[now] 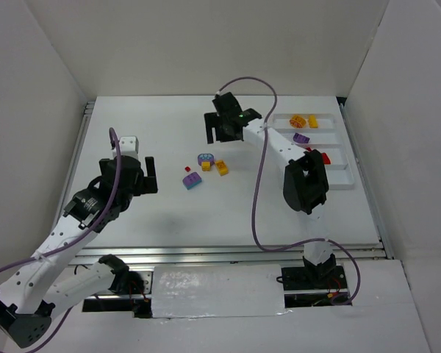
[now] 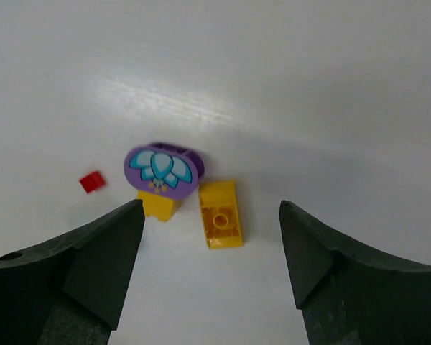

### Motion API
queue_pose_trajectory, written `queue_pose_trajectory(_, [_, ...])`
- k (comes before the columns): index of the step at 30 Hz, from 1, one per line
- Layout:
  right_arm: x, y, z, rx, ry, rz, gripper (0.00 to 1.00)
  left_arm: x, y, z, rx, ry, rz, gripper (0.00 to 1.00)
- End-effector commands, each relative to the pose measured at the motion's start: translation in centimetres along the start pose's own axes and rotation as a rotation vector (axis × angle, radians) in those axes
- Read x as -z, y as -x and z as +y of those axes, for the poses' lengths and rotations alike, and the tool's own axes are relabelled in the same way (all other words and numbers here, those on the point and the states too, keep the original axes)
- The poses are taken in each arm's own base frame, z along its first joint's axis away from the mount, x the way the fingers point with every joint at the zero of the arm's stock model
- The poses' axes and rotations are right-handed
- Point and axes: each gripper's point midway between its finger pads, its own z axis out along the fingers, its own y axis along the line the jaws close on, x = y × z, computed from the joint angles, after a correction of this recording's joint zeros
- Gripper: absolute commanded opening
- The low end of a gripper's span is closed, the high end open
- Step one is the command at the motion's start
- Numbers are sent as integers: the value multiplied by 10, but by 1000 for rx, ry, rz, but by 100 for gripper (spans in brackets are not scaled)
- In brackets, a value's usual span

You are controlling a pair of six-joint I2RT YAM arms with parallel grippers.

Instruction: Sort the legos into containers by color

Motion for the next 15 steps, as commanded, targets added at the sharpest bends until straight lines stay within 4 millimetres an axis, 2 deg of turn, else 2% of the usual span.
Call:
queue_pose_trajectory(1, [-9, -41, -21, 77, -26, 134, 82, 4, 9, 1, 33, -8, -38, 100])
queue_pose_trajectory(2, [-5, -43, -16, 81, -8, 130, 74, 5, 9, 0, 35, -14, -40, 100])
queue_pose_trajectory(3, [-4, -42, -11, 80, 9, 111, 72, 5, 9, 0, 33, -17, -42, 100])
queue_pose_trajectory(4, [-7, -56, -12, 81, 20, 140, 71, 6, 9, 0, 36, -24, -45, 100])
queue_pose_trajectory(5, [-3, -55, -8, 79, 38, 133, 69, 6, 9, -1, 32, -27, -45, 99])
queue_pose_trajectory(11, [-15, -96, -3, 110, 58, 233, 68, 6, 9, -3, 29, -40, -41, 99])
queue_pose_trajectory(15, [-20, -108, 5, 131, 66, 258, 67, 5, 8, -5, 25, -46, -34, 100])
